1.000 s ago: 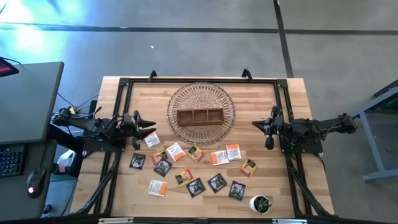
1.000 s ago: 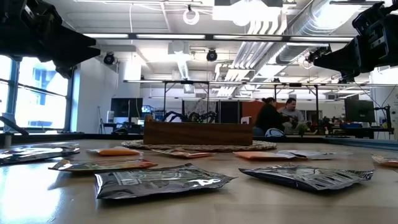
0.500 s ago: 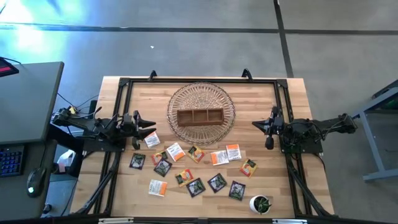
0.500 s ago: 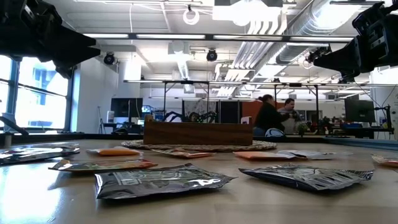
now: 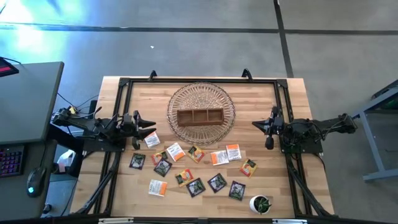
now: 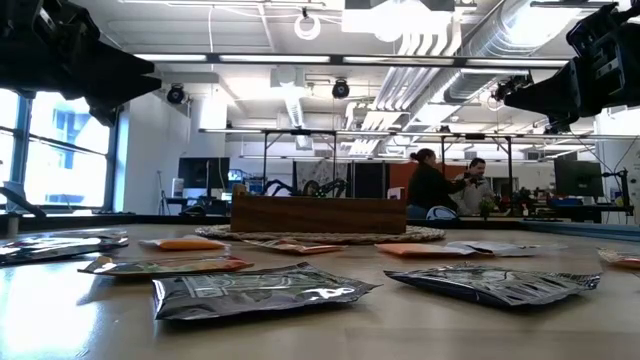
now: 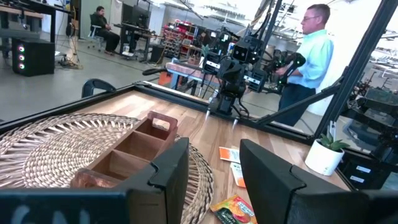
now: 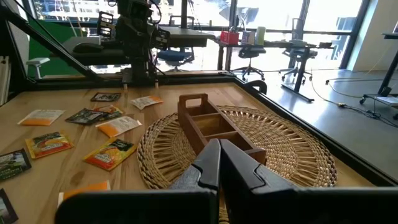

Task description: Pick & Place Tea

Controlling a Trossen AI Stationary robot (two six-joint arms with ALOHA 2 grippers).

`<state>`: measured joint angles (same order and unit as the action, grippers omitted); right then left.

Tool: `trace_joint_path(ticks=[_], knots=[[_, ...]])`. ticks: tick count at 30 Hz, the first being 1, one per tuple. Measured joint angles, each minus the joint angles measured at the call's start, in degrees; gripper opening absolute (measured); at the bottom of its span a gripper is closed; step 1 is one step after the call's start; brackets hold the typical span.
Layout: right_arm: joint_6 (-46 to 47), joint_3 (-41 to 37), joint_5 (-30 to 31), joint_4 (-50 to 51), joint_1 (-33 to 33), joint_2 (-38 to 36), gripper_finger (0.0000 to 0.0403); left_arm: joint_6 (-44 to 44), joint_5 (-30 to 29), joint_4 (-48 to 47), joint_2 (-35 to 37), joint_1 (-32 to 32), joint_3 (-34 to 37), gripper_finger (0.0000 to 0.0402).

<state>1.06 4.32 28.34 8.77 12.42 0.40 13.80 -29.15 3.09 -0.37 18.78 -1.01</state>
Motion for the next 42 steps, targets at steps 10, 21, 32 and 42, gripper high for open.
trace_joint_path(ticks=[10,21,32,42], knots=[[0.0,0.0,0.0,0.0,0.0,0.0,0.0001,0.0,0.0,0.0,0.0,0.0,0.0,0.0142],[0.2,0.0,5.0,0.0,0.0,0.0,0.0001,0.0,0.0,0.0,0.0,0.0,0.0,0.0142],[0.0,-0.1,4.8,-3.0,0.0,0.0,0.0001,-0.5,-0.3,1.0,0.0,0.0,0.0,0.0142],[0.0,-0.1,1.7,-6.9,0.0,0.0,0.0001,-1.5,4.3,2.1,0.0,0.0,0.0,0.0142]])
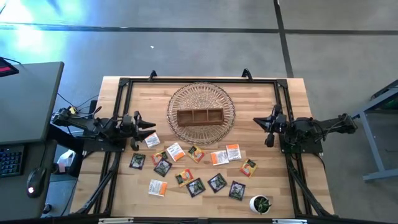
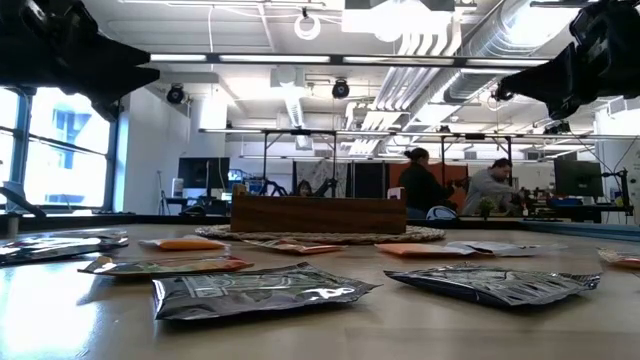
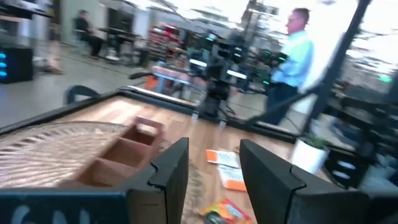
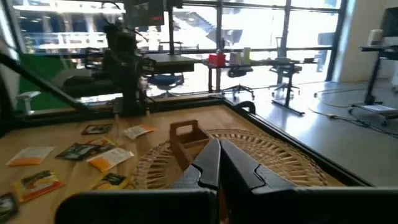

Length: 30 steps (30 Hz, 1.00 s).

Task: Pick & Place Tea
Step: Put the yellow tea bag into the left section of the wooden organizer

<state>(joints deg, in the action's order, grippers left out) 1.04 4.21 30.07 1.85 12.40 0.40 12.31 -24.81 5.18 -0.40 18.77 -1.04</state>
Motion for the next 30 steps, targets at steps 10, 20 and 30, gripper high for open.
trace_joint_path(ticks=[10,20,30], knots=[[0.0,0.0,-7.6,-0.6,0.0,0.0,0.0001,2.8,1.8,2.1,0.0,0.0,0.0,0.0142],[3.0,0.0,2.1,-3.4,0.0,0.0,0.0001,2.9,0.4,2.1,0.0,0.0,0.0,0.0142],[3.4,0.1,-6.2,-8.7,0.0,0.2,0.0001,2.9,-1.2,2.7,0.0,0.0,-0.3,0.0142]])
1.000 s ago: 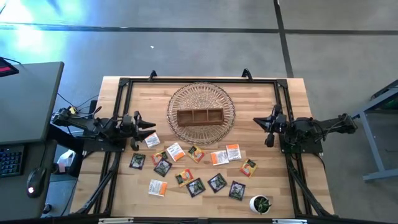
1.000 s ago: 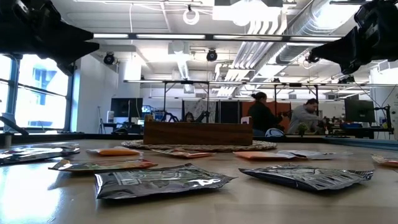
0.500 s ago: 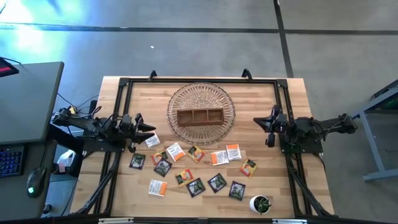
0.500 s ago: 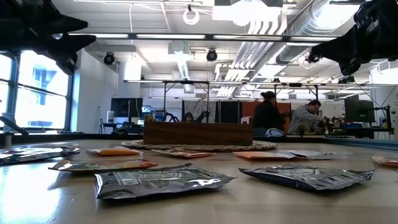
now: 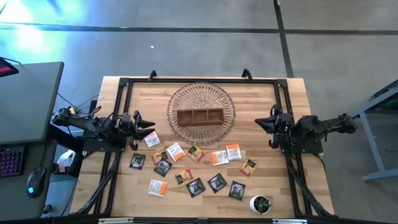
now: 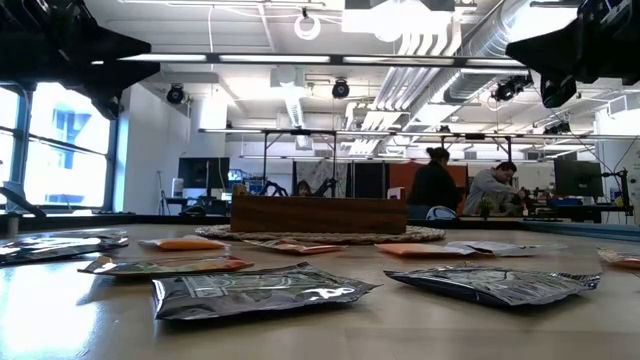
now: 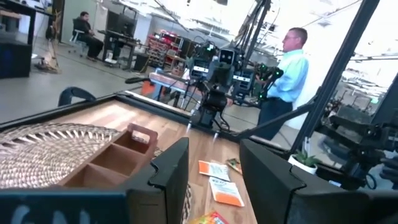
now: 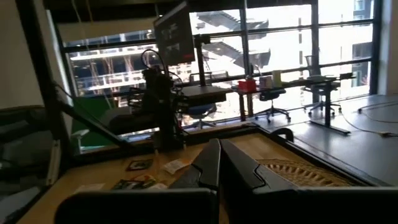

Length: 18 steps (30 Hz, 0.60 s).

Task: Pick & Place Tea
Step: Put the yellow tea bag into the left section of the wooden organizer

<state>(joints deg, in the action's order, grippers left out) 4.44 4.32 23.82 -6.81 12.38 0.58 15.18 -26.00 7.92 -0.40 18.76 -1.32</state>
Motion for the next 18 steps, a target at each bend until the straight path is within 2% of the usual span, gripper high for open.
trace_joint_path(ticks=[4,9,11,13,18], knots=[[2.2,0.0,0.9,-0.1,0.0,1.9,0.0001,-0.3,1.0,0.9,-0.8,0.0,0.0,0.0142],[3.3,0.0,10.3,-2.9,-0.1,7.3,0.0001,-0.3,-0.1,4.9,-5.1,0.0,-0.1,0.0142],[3.2,0.0,12.0,-5.4,-0.6,10.2,0.0001,1.0,-1.3,5.3,-8.2,0.0,-0.1,0.0142],[3.8,0.0,10.3,-11.8,-1.7,14.0,0.0001,3.5,-2.0,6.2,-12.5,0.0,-0.2,0.0142],[1.5,0.0,-4.5,-32.4,-5.2,28.1,0.0001,8.3,-3.4,6.1,-25.4,-0.1,-4.8,0.0142]])
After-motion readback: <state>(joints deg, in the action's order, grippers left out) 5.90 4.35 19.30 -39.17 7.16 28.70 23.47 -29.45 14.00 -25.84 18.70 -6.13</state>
